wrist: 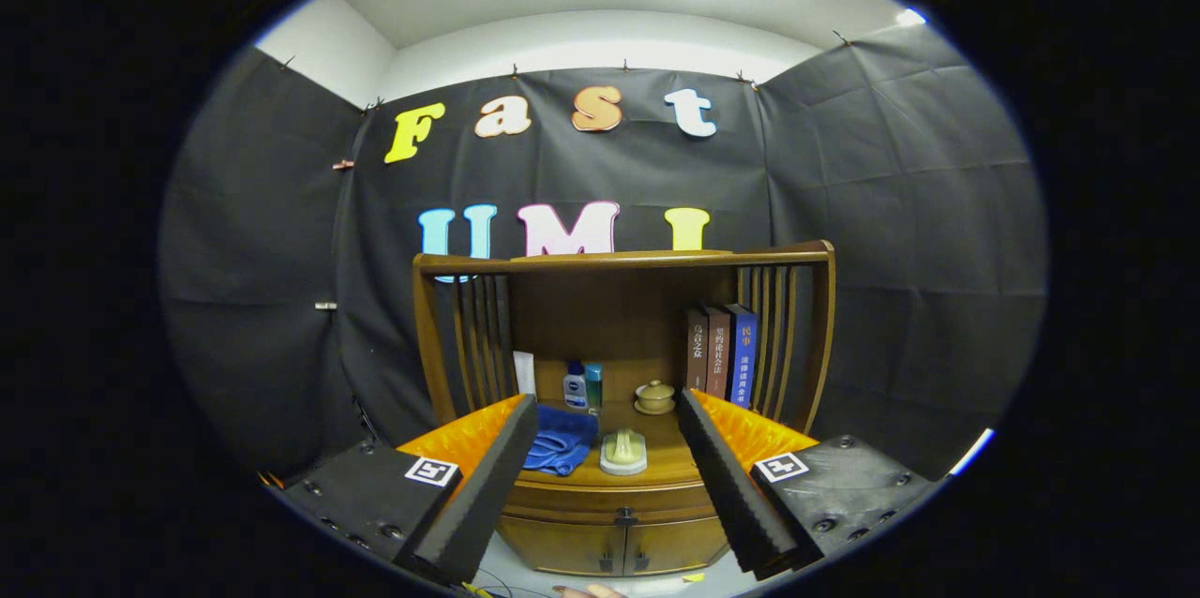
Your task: Pull open the drawer, take out the items inside it, and place them on the countertop above the cabinet.
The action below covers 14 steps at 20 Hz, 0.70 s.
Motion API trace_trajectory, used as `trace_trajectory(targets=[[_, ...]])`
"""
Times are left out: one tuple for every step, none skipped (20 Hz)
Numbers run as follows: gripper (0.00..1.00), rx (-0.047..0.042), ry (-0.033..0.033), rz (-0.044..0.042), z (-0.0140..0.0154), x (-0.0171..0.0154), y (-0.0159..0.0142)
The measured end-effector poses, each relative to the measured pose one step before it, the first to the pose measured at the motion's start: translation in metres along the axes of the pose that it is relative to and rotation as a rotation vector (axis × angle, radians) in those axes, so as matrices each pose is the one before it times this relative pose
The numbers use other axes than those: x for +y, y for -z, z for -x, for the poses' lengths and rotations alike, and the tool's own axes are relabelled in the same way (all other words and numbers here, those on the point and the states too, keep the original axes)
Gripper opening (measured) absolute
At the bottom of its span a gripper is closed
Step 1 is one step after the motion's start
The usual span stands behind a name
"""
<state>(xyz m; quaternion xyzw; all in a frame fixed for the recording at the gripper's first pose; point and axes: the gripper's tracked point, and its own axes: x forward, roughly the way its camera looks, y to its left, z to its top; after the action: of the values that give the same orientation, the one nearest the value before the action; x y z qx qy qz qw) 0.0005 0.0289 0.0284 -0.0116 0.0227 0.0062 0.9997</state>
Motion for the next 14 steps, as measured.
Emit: trace_trajectory(targets=[[0.99,-0.00523,0.00008,0.01060,0.00268,0.00199,-0.00151],[0.99,-0.00403,-0.00558,0.00023,0.00317,0.00298,-0.00138],[0.99,-0.00496,-0.00210,-0.00407,0.00346,0.00150,-0.00095],[1.00,-0.00373,-0.00036,-0.00560,0.00222,0.00086,-0.00088],[1.00,0.00029,0.00027,-0.00318,0.00106,-0.00028,0.00039],[1.00,0.00491,0.00071,0.00055,0.00123,-0.00079,0.00127],[1.00,0.00405,0.00027,0.00306,0.00086,0.00001,0.00127],[1.00,0.00391,0.00021,0.00397,0.00075,-0.00039,0.00108],[1.00,0.00119,-0.00188,0.00167,0.00070,0.00089,-0.00003],[1.00,-0.00042,0.00221,0.00220,0.00086,-0.00064,-0.00005],[1.00,-0.00246,0.00114,-0.00098,0.00054,-0.00026,-0.00058],[1.00,-0.00215,0.00018,-0.00182,0.00080,-0.00039,-0.00079],[1.00,-0.00222,0.00104,-0.00052,0.00018,-0.00046,-0.00037],[1.00,-0.00077,0.00059,0.00160,0.00085,-0.00013,0.00009]])
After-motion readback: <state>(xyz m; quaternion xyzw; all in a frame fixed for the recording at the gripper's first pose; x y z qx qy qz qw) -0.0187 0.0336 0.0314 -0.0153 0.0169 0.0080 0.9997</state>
